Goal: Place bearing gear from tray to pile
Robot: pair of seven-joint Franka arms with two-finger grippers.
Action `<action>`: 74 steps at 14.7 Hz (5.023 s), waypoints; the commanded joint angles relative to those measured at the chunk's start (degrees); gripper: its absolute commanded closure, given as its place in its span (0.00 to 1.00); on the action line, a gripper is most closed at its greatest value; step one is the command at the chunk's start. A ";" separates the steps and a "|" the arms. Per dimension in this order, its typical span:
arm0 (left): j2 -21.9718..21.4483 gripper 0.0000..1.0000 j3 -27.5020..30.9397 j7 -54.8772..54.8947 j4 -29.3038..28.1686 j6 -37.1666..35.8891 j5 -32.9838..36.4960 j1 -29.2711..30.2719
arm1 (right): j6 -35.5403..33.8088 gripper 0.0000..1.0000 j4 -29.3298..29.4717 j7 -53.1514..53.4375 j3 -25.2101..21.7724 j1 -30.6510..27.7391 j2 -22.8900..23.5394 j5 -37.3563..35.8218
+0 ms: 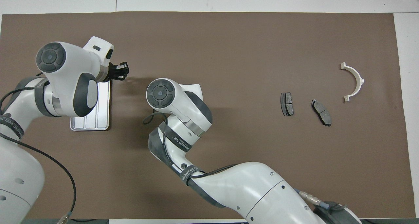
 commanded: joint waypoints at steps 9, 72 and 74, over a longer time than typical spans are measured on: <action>-1.25 1.00 1.09 -2.29 -3.08 2.80 -0.32 -1.43 | -10.96 1.00 -0.14 -20.50 0.11 -10.59 -8.81 -1.41; -27.97 0.00 1.79 24.86 -6.69 -28.49 1.79 4.98 | -2.19 0.00 -24.41 -24.42 0.46 -11.41 -26.58 1.85; -29.37 0.00 1.71 24.25 -7.30 -29.89 1.79 4.89 | -3.50 0.00 -22.22 -20.91 0.37 -8.42 -25.97 1.93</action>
